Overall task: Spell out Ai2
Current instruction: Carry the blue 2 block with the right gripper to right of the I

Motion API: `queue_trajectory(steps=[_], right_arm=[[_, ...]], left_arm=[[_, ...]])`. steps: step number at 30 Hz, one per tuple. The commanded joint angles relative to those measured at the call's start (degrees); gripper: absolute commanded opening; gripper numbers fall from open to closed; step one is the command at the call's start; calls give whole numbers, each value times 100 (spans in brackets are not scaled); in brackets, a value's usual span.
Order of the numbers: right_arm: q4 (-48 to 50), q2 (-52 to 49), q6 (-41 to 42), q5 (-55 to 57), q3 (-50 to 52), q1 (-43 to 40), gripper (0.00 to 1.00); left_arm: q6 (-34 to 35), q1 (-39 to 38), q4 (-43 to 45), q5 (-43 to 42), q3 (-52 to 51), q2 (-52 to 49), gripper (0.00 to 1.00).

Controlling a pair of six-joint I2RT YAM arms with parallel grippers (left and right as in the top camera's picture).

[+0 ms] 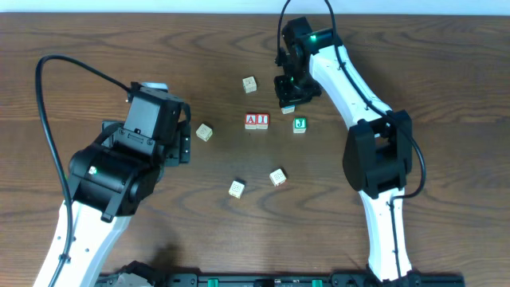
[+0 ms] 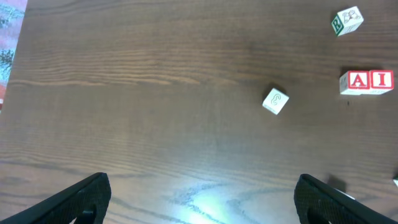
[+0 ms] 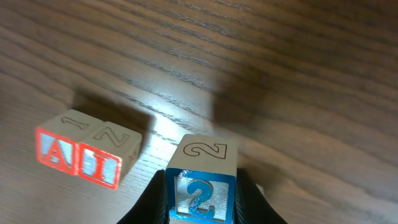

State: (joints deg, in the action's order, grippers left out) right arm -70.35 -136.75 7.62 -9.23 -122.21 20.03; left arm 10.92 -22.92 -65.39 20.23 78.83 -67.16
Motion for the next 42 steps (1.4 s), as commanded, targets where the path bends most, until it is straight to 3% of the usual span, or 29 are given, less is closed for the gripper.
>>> queue_trajectory(steps=[1, 25, 42], right_arm=[[-46, 337, 595, 2, -111, 31, 10], [-264, 337, 1471, 658, -72, 363, 11], [538, 334, 1464, 660, 745, 396, 11]], left_arm=[[90, 20, -76, 140, 94, 118, 95], [155, 20, -212, 136, 94, 245, 96], [153, 20, -212, 138, 94, 245, 95]])
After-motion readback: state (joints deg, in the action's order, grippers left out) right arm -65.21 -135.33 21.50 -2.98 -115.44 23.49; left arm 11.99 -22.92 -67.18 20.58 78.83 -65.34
